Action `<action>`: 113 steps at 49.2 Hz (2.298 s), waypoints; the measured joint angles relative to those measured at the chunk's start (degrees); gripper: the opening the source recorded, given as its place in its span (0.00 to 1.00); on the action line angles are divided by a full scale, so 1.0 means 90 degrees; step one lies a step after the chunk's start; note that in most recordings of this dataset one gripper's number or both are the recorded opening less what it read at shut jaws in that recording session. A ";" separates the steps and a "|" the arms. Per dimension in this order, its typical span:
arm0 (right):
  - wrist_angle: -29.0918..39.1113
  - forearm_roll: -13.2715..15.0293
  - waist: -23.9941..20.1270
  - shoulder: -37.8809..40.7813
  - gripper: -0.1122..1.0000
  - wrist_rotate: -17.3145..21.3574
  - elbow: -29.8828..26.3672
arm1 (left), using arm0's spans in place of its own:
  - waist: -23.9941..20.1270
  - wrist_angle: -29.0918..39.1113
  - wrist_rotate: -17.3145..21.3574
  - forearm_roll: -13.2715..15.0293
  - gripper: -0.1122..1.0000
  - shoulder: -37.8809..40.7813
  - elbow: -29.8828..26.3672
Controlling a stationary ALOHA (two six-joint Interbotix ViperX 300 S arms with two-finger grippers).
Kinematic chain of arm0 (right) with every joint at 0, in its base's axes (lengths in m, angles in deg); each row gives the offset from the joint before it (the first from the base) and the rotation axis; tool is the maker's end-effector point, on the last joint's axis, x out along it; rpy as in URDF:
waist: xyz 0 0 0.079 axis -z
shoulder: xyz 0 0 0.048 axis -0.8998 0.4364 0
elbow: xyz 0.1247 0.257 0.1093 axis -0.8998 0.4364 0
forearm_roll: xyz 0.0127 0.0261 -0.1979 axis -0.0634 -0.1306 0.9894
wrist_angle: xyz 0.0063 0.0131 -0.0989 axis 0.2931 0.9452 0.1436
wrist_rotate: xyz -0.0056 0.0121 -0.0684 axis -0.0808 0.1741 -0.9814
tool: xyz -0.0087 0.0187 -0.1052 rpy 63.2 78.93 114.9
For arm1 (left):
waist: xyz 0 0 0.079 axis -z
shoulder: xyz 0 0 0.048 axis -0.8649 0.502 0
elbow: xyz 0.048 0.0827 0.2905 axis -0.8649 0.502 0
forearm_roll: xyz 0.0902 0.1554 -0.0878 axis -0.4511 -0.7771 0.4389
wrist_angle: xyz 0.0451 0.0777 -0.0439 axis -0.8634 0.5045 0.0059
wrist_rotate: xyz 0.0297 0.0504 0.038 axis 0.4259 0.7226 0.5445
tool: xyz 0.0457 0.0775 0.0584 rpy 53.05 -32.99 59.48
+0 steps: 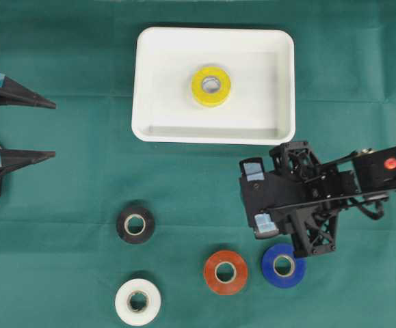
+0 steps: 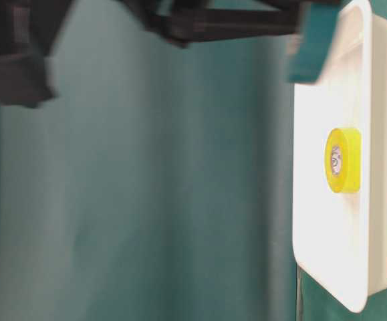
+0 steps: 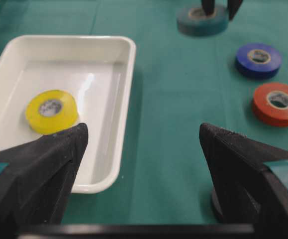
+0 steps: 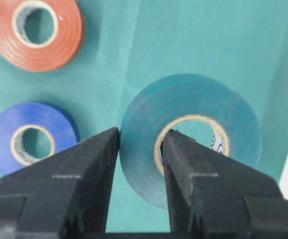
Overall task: Pick up the tape from a random location and place it into the white case.
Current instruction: 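Lift the teal roll with the right gripper toward the tray, then carry the teal roll with the right gripper over the tray's upper right area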
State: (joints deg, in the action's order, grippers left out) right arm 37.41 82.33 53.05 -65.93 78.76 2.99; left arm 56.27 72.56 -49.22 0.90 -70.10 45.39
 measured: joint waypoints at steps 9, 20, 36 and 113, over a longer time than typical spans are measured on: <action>0.0625 0.0088 0.0000 -0.0244 0.38 0.0010 -0.0410 | 0.0000 -0.0010 0.0000 0.0000 0.95 0.0010 0.0000; 0.1377 0.0166 0.0000 -0.0439 0.38 0.0010 -0.0938 | -0.0010 0.0000 0.0000 0.0000 0.95 0.0000 0.0000; 0.1729 0.0313 0.0000 -0.0586 0.38 0.0010 -0.1201 | 0.0000 -0.0010 0.0000 -0.0010 0.95 0.0010 0.0000; 0.1729 0.0586 0.0000 -0.0586 0.38 0.0020 -0.1162 | 0.0000 -0.0020 0.0000 0.0000 0.95 0.0225 0.0029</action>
State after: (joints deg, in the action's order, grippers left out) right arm 52.96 87.60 53.05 -71.20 78.94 -7.46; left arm 56.27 72.38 -49.22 0.90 -68.08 45.65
